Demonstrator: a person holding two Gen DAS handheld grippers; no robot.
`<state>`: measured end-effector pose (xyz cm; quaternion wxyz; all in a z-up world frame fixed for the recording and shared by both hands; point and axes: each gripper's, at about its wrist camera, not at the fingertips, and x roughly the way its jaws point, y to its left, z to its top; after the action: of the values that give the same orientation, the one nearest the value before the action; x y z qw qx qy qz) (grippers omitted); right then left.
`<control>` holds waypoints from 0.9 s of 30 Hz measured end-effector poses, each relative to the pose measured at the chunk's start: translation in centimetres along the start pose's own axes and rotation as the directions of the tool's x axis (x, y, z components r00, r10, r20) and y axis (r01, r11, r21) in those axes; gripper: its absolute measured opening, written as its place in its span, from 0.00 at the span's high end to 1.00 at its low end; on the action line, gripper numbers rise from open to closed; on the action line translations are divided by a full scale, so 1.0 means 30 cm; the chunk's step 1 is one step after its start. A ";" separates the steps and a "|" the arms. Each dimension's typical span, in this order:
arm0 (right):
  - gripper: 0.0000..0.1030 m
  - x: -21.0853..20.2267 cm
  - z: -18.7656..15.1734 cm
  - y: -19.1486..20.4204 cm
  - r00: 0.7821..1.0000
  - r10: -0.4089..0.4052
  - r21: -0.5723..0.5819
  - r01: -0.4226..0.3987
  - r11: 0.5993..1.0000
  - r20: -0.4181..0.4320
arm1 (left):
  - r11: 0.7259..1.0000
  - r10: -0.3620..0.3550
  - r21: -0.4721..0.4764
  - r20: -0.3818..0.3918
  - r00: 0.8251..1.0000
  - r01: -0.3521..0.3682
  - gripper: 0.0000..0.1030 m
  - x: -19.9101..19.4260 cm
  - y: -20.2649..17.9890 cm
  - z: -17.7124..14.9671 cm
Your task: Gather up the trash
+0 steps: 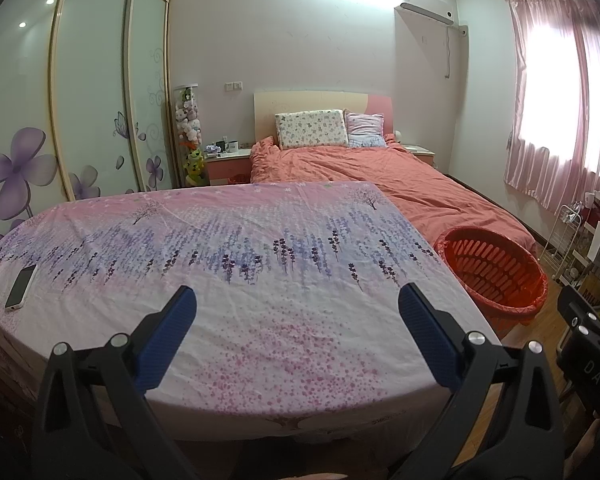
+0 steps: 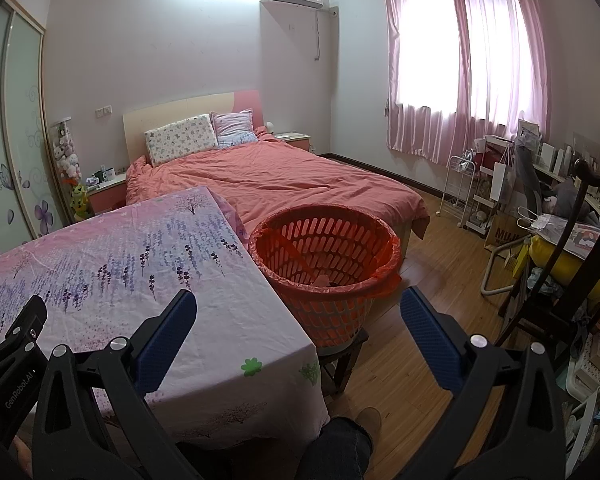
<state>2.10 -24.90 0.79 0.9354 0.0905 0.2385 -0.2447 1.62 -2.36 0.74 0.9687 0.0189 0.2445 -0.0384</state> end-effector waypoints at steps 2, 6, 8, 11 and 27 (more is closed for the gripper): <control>0.02 -0.001 0.000 0.000 1.000 0.000 0.000 0.000 1.000 -0.001 | 1.000 -0.001 0.001 -0.001 1.000 0.001 0.04 0.001 -0.004 -0.008; 0.02 0.000 -0.002 0.001 1.000 0.000 0.000 0.000 1.000 -0.001 | 1.000 0.000 0.001 -0.001 1.000 0.000 0.04 0.002 -0.003 -0.005; 0.02 0.000 -0.002 0.001 1.000 0.000 0.001 0.000 1.000 -0.002 | 1.000 0.002 0.002 -0.002 1.000 -0.002 0.04 0.002 -0.004 -0.006; 0.02 -0.002 -0.009 0.002 1.000 0.002 0.001 -0.002 1.000 -0.003 | 1.000 0.004 0.004 -0.004 1.000 -0.004 0.04 0.003 -0.004 -0.013; 0.02 0.001 -0.012 0.001 1.000 0.002 0.001 -0.002 1.000 -0.006 | 1.000 0.005 0.003 -0.006 1.000 -0.005 0.04 0.004 -0.005 -0.017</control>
<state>2.00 -24.77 0.47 0.9349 0.0917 0.2412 -0.2437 1.47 -2.50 0.23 0.9680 0.0211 0.2473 -0.0365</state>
